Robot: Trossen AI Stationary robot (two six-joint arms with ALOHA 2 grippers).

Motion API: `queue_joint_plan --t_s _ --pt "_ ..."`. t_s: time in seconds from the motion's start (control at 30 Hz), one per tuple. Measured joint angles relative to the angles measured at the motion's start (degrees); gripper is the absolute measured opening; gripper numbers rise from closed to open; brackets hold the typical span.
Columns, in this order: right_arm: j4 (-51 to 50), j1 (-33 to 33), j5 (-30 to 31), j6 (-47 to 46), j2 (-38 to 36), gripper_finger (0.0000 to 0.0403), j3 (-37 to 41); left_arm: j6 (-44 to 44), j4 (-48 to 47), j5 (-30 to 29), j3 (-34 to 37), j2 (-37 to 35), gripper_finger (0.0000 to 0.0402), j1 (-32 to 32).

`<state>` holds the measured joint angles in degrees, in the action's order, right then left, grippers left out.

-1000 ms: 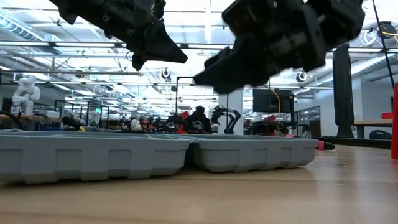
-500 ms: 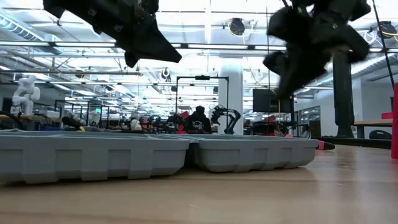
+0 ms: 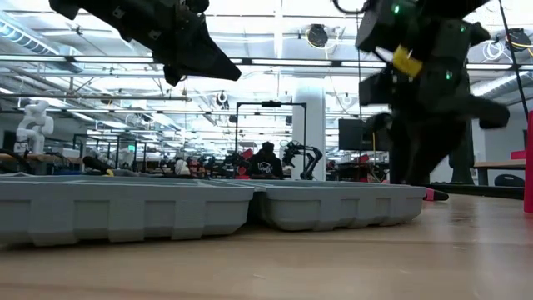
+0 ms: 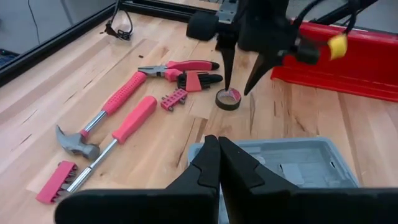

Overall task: Prefit tool cases
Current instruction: Put the black electrical tape into the gray prefit tools case

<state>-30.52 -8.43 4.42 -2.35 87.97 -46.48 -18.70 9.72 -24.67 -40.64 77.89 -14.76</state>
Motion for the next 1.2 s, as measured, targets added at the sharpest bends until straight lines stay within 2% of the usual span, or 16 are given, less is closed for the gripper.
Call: queue_joint_plan --t_s 0.13,0.23,0.3,0.4,0.43,0.5,0.63,0.7,0.8,0.93,1.07,1.2 --pt "1.0 0.0 0.02 -0.22 3.77 0.0145 0.0 -0.02 0.0 0.02 0.0 0.0 0.0008 -0.01" --pt "1.92 0.18 -0.18 -0.22 7.26 0.0133 -0.34 -0.02 -0.01 0.02 0.0 0.0 0.0008 -0.01" --pt "2.07 0.49 -0.81 -0.24 9.53 0.0107 -0.62 -0.02 0.02 -0.08 0.0 0.0 0.0008 -0.01" --pt "3.24 0.68 -1.57 -0.17 10.8 0.0035 -0.78 -0.29 -0.03 -1.42 0.0 0.0 0.0008 -0.21" --pt "3.31 0.66 -1.43 0.21 10.52 0.002 -0.76 -0.27 -0.13 -1.64 0.0 0.0 0.0008 -0.44" --pt "3.29 0.68 -1.25 -0.15 8.38 0.0016 -0.39 -0.02 -0.28 -1.83 0.0 -0.39 0.0008 -1.15" --pt "-0.72 1.0 0.7 -0.16 0.45 0.0007 -1.59 -0.32 -0.33 -2.39 0.0 -2.94 0.0008 -3.35" --pt "2.28 0.6 -1.39 -0.17 -2.61 0.0007 -4.38 -0.33 -0.42 -3.89 -0.05 -4.98 0.0008 -4.96" --pt "4.15 -1.22 -5.13 0.27 -1.51 0.0006 -7.43 -0.33 -2.56 -8.46 -1.76 -8.48 0.0008 -7.29" --pt "10.38 -4.51 -5.85 4.0 5.34 0.0006 -16.37 -0.38 -7.51 -14.65 -4.49 -12.08 0.0008 -10.01" --pt "5.48 -7.55 -7.95 8.02 16.88 0.0006 -29.62 -2.49 -15.8 -18.8 -7.97 -13.93 0.0008 -11.92" --pt "0.16 -9.01 -10.54 10.45 26.78 0.0006 -44.39 -10.36 -28.06 -21.49 -11.32 -14.21 0.0008 -13.18"
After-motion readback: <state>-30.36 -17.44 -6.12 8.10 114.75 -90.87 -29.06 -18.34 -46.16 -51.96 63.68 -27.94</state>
